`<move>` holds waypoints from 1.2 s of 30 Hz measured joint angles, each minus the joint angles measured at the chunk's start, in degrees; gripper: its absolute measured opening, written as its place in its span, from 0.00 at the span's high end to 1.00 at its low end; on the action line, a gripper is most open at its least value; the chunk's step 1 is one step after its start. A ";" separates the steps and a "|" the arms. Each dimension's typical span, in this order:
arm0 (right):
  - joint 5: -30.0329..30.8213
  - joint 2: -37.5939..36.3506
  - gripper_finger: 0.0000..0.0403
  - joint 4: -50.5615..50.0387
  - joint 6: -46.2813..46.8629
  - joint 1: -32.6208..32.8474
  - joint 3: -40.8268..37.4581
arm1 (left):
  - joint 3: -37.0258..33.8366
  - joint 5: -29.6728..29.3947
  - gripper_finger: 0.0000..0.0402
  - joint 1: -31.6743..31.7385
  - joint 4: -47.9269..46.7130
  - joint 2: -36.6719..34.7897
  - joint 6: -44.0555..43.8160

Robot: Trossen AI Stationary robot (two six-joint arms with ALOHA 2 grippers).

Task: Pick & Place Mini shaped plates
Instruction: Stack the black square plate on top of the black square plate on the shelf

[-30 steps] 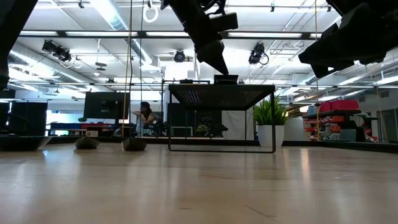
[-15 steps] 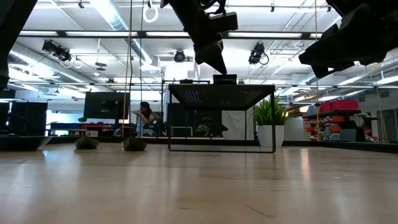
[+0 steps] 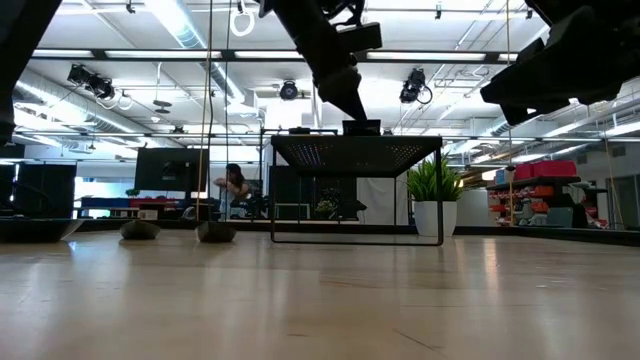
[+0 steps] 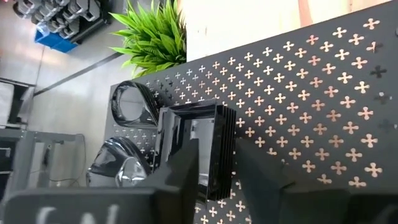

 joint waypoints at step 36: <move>0.00 -0.01 0.97 0.00 -0.26 0.00 0.00 | 0.00 -5.09 0.99 -1.06 1.85 0.04 6.64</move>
